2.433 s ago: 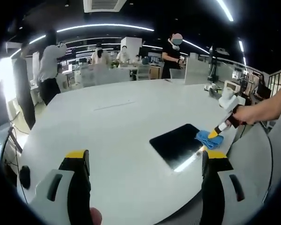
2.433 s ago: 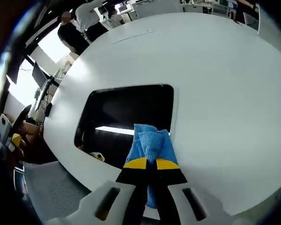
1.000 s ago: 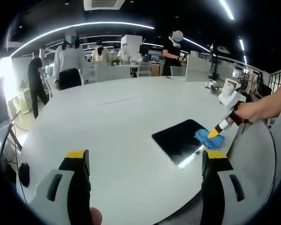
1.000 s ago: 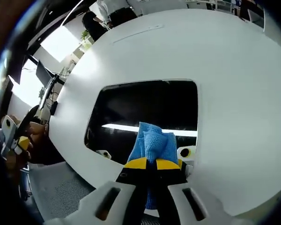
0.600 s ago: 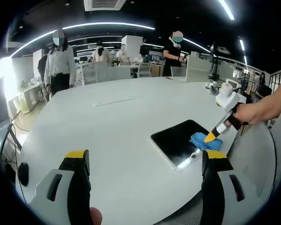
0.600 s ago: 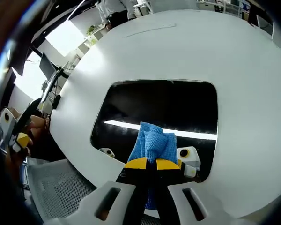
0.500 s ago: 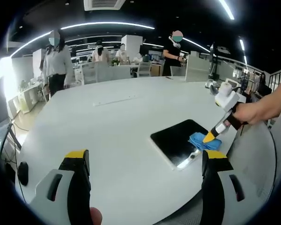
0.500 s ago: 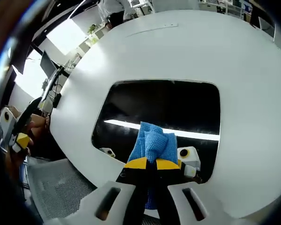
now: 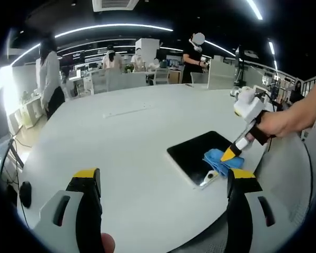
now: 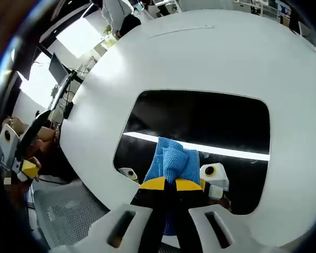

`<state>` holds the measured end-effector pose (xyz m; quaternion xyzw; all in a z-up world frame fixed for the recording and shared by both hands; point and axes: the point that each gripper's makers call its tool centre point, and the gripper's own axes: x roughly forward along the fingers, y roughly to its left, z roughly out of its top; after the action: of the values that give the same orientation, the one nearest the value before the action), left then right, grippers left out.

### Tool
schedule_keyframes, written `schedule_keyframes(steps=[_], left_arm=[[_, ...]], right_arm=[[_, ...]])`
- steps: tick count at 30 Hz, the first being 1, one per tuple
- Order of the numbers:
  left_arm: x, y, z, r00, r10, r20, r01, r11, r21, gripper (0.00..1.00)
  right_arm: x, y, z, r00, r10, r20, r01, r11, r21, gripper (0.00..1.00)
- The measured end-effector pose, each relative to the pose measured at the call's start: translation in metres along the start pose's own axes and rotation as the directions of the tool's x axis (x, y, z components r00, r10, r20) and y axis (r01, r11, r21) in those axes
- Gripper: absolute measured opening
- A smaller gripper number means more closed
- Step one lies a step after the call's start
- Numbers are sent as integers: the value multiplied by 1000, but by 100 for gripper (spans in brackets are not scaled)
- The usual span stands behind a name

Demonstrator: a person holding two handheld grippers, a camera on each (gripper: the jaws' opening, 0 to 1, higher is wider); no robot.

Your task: Wipe the mirror surface with the cleaning cloth until all visible marks leave the cleaned area.

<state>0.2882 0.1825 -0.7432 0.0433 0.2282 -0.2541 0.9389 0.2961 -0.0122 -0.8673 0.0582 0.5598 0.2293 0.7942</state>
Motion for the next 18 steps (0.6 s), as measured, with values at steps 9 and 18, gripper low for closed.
schedule_keyframes(steps=[9,18], left_arm=[[-2,4,11,999,0,50,4,997,-79,99],[-6,5,4,999,32,34,-30,998,-53,99]], right_arm=[[13,18,10,1000,22,-14,-22,999,-25,0],[21,32,14,1000,26,-11,-26,998,-56,0]])
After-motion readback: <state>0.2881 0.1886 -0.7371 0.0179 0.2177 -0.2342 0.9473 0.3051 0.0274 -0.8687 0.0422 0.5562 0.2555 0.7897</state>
